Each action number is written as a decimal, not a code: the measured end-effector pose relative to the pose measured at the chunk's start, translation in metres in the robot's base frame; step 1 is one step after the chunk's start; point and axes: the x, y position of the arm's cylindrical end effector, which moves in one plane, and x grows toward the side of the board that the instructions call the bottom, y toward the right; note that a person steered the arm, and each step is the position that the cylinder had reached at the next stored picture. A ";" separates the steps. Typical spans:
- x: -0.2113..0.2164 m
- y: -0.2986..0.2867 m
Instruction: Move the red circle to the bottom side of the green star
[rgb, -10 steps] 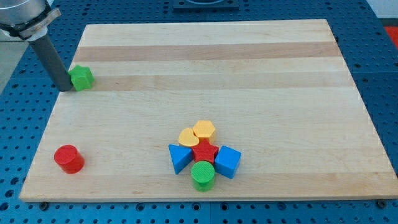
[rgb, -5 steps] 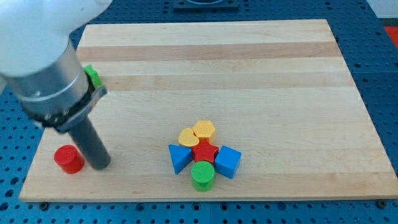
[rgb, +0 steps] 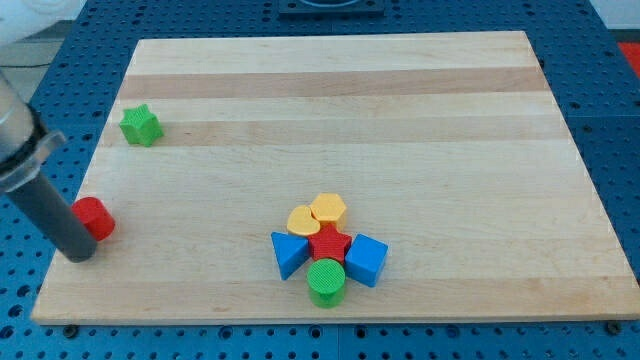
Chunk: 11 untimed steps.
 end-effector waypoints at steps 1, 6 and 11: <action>-0.011 -0.003; -0.105 0.045; -0.087 0.265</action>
